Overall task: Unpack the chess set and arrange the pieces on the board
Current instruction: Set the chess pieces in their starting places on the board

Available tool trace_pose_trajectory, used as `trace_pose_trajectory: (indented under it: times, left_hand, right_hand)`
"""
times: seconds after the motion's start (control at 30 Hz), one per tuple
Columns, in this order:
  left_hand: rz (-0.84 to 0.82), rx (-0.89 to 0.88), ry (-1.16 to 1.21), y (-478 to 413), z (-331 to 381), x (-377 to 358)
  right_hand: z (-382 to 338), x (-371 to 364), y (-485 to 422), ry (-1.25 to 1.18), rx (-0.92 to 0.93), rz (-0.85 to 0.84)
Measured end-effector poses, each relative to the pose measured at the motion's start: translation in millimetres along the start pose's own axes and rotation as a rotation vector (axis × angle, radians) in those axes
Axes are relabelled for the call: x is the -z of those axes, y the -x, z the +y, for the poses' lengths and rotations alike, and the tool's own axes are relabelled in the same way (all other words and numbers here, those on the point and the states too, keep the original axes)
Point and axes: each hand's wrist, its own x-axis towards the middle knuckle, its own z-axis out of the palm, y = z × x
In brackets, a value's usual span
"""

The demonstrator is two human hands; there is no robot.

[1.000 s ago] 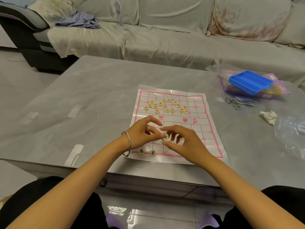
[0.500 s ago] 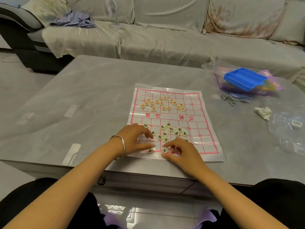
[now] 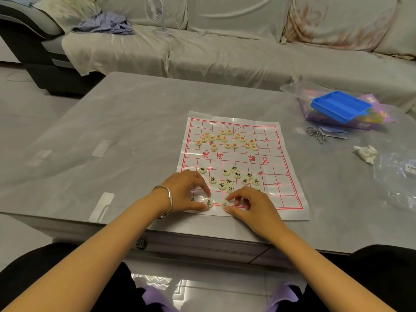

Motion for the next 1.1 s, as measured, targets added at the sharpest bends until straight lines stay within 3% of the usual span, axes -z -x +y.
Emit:
trace_pose_trajectory:
  times: [0.4, 0.53, 0.7, 0.97, 1.1]
  left_hand:
    - [0.007, 0.005, -0.007, -4, -2, -1]
    - [0.004, 0.012, 0.023, -5, -2, 1]
    - [0.127, 0.049, 0.136, -9, -6, 14]
    - [0.226, 0.144, 0.075, -24, -6, 24]
    - [0.132, 0.187, 0.068, -35, 1, 14]
  right_hand:
    - [-2, -4, 0, 0.027, -0.002, -0.001]
    - [-3, 2, -1, -0.082, -0.007, 0.010]
    - [2, 41, -18, -0.102, -0.040, 0.103]
    - [31, 75, -37, -0.044, -0.102, 0.149]
    - [34, 65, -39, 0.007, -0.067, 0.124]
